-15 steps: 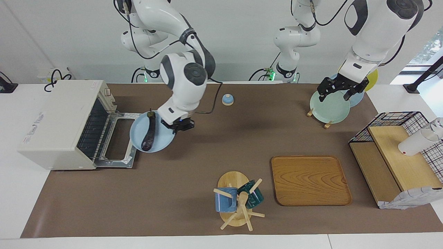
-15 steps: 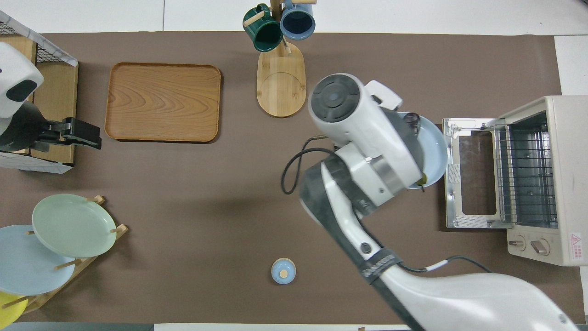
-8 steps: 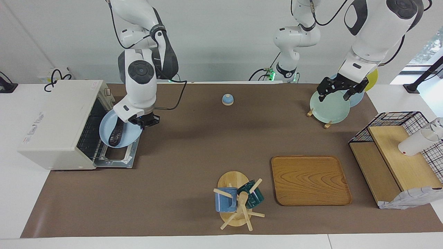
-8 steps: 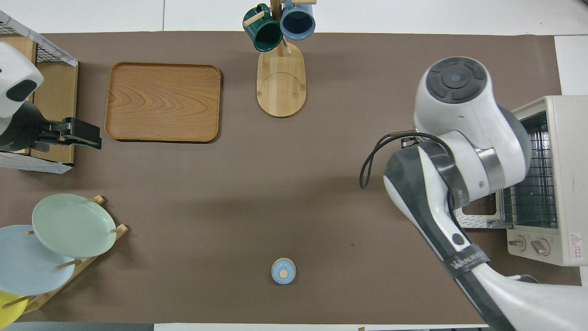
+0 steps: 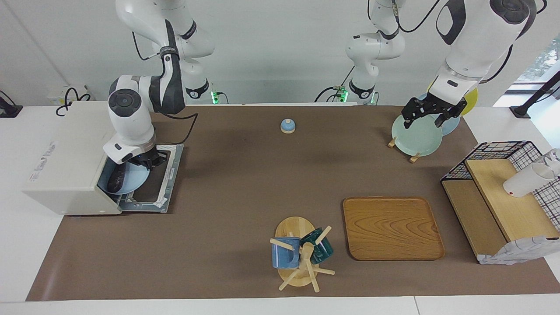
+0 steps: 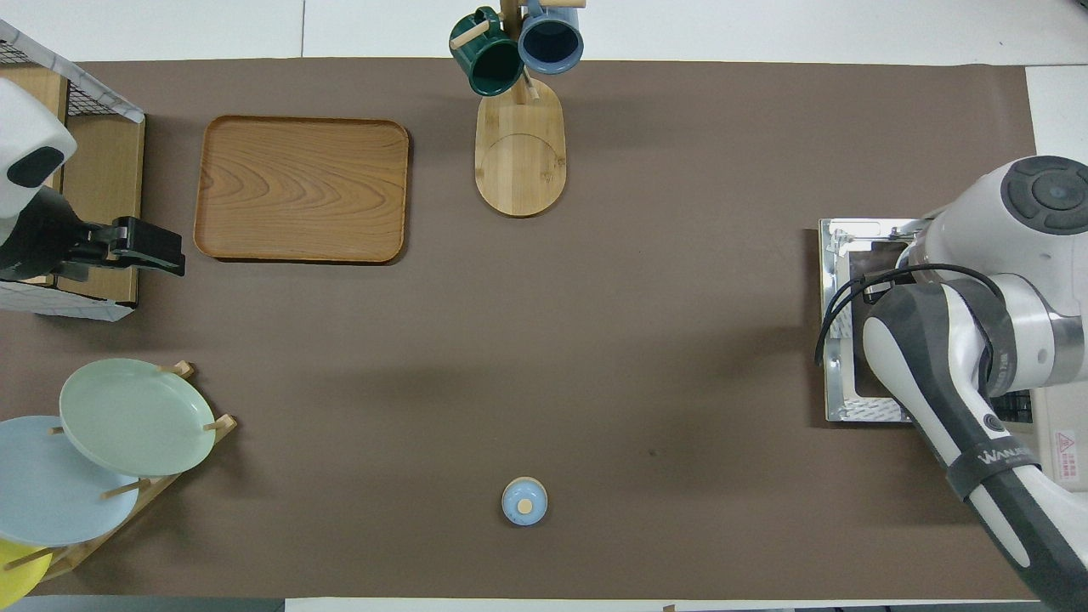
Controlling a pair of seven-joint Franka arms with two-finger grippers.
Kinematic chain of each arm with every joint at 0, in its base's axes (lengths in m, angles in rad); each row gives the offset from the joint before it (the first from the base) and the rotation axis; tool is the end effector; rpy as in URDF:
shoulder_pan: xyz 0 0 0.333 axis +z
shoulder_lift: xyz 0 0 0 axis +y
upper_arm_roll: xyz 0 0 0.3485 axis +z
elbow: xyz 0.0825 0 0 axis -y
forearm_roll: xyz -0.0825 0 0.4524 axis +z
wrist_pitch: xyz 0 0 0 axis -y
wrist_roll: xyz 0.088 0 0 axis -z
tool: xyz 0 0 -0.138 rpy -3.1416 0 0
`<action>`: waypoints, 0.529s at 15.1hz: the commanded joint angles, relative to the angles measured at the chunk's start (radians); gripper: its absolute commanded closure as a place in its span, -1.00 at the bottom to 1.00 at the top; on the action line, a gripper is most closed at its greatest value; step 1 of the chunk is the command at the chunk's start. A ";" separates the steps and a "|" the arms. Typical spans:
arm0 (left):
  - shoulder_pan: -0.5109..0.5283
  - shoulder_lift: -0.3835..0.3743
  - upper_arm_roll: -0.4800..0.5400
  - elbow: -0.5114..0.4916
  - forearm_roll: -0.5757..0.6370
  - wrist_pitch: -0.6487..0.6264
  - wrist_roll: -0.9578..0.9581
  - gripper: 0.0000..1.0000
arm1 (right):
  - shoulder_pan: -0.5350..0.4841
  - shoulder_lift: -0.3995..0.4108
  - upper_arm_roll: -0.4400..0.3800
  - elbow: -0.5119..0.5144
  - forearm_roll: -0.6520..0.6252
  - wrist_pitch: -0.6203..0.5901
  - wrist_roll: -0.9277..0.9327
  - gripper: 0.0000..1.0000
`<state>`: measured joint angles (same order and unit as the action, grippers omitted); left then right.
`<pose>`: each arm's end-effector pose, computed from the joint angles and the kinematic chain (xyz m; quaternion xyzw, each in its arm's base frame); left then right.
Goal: Put eggplant into oven
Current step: 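Lower the eggplant into the oven and open the right gripper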
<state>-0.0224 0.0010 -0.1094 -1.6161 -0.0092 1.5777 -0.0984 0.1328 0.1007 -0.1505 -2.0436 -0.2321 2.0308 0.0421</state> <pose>0.6155 -0.0828 0.6015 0.9997 -0.0166 -0.0201 0.0024 0.6145 -0.0296 0.3511 0.9922 0.0275 -0.0548 0.1089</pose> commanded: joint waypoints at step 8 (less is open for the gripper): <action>-0.007 -0.012 0.011 -0.004 -0.014 -0.008 -0.003 -1.00 | -0.001 -0.029 0.031 0.038 0.101 -0.062 0.001 0.23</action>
<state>-0.0224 0.0010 -0.1079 -1.6161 -0.0092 1.5777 -0.0984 0.1035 0.0855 -0.1367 -2.0622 -0.1894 2.0353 0.0421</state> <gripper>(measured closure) 0.000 0.612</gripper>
